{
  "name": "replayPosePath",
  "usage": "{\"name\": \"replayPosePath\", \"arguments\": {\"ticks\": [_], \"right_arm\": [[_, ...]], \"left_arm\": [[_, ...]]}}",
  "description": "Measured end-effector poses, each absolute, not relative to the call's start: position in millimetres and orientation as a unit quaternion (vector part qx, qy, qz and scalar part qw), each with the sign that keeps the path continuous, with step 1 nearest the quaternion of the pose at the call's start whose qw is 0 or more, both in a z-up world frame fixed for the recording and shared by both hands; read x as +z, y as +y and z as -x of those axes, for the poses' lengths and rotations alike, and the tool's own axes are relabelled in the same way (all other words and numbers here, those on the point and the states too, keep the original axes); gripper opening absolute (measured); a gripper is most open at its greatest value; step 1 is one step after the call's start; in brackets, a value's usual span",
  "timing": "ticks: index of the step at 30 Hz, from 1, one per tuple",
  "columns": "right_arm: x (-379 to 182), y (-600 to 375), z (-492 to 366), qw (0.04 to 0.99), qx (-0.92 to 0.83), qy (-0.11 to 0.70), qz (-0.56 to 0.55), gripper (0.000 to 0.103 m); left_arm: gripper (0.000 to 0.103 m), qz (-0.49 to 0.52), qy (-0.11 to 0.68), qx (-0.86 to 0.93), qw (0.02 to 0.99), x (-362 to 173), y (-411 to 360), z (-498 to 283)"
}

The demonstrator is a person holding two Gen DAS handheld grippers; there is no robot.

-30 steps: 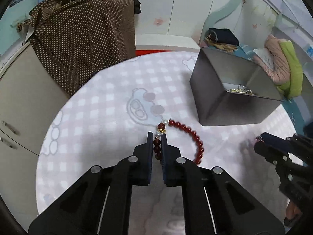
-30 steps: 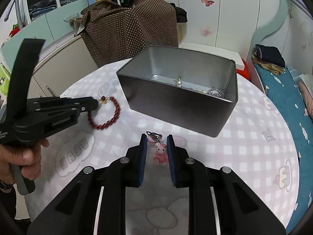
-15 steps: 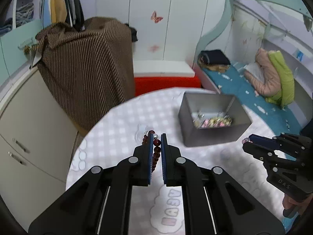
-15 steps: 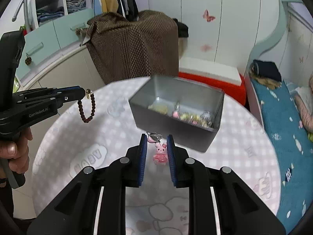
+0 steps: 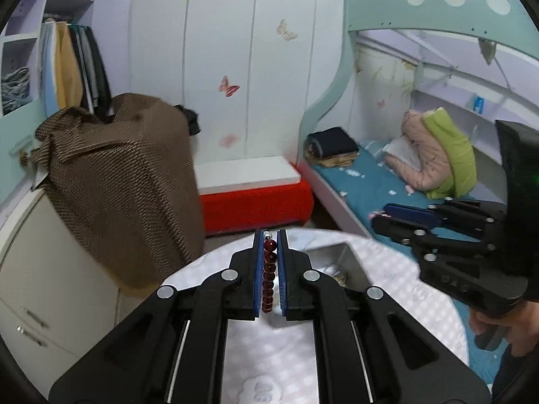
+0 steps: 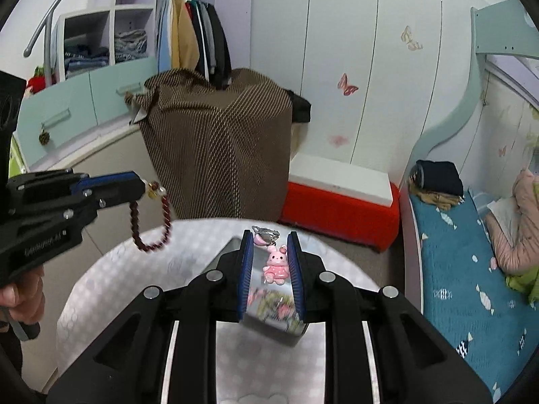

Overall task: Organize jewelry
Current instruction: 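Carry the red bracelet and pig charm over the grey box and lower them, then open both grippers to drop the bracelet and charm into the box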

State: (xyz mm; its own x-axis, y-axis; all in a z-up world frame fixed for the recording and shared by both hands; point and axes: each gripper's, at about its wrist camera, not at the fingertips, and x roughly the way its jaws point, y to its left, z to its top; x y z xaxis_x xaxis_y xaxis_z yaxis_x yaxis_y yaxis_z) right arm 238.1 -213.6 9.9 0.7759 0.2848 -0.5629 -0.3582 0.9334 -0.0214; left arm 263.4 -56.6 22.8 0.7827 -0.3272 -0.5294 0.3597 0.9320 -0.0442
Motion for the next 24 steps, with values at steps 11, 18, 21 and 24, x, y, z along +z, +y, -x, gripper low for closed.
{"name": "replayPosePath", "arguments": {"ticks": [11, 18, 21, 24], "right_arm": [[2, -222, -275, 0.929, 0.178, 0.325, 0.021, 0.019], [-22, -228, -297, 0.911, 0.18, 0.371, -0.008, 0.019], [-28, -229, -305, 0.904, 0.18, 0.388, -0.017, 0.02], [-35, -232, -310, 0.899, 0.178, 0.4, -0.031, 0.021]], "left_arm": [[0.008, -0.02, 0.291, -0.198, 0.936, 22, -90, -300], [0.008, -0.018, 0.327, -0.21, 0.921, 0, -106, -327], [0.008, -0.018, 0.342, -0.21, 0.916, -7, -111, -337], [0.009, -0.015, 0.355, -0.202, 0.913, -14, -112, -347]]}}
